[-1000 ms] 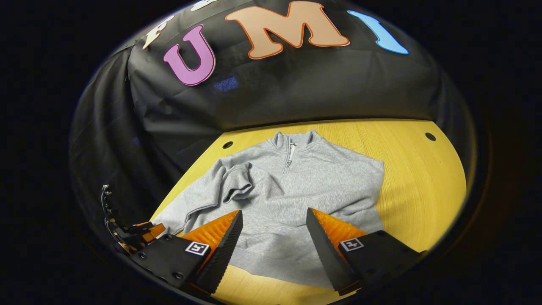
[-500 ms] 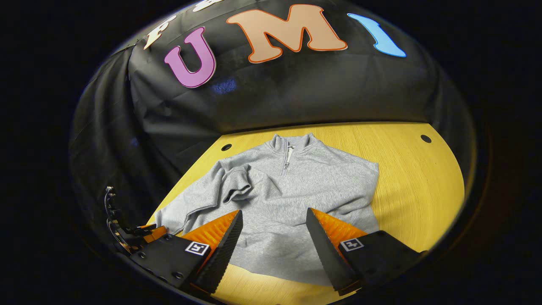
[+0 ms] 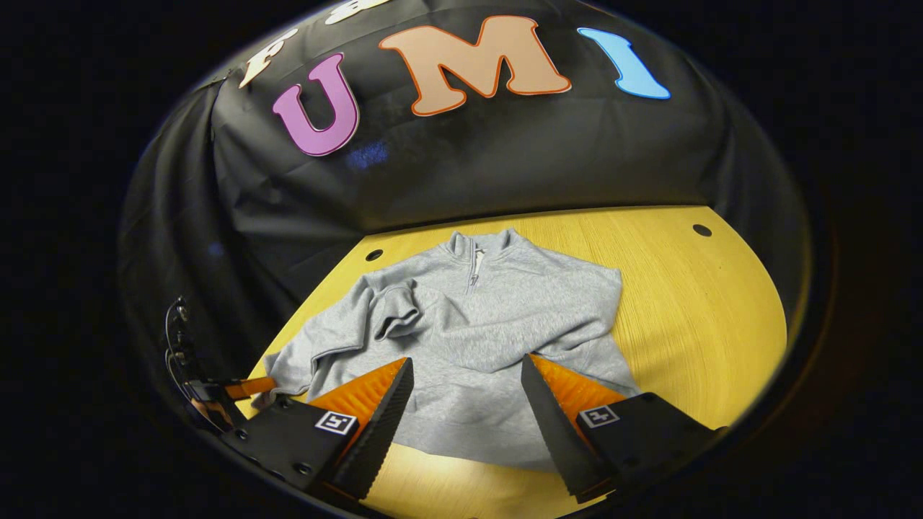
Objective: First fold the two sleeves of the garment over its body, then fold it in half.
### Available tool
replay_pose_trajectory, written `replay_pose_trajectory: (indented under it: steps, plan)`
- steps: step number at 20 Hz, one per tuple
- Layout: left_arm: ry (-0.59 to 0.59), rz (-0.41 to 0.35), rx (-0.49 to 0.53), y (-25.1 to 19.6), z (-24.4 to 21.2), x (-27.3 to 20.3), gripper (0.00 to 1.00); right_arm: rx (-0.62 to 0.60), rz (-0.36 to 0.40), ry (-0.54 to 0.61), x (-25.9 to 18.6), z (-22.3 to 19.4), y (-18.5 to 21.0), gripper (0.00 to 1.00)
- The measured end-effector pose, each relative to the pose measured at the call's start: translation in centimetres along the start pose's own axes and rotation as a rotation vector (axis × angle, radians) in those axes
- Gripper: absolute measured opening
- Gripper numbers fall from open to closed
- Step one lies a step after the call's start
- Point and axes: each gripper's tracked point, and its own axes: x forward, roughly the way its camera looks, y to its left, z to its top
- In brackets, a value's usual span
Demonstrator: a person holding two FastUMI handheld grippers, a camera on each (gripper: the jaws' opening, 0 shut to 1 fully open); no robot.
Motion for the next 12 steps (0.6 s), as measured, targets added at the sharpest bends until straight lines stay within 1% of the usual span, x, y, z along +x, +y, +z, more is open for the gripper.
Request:
replay_pose_trajectory:
  steps: [3, 6, 10, 12]
  plan:
    - [-0.066, -0.002, -0.014, -1.7, 4.1, -0.2, 0.00, -0.019, 0.001, -0.009, -0.8, 0.0, -1.1, 0.96]
    - [-0.130, -0.034, -0.007, -4.8, 8.1, -0.2, 0.00, -0.016, 0.008, -0.017, -1.2, -0.1, -2.2, 0.96]
    - [-0.187, -0.077, 0.027, -9.4, 11.7, 0.2, 0.00, 0.020, -0.001, -0.007, -1.6, -0.7, -4.8, 0.96]
    - [-0.191, -0.113, 0.038, -12.2, 12.9, 0.3, 0.00, 0.035, -0.006, -0.022, -2.1, -0.4, -6.1, 0.96]
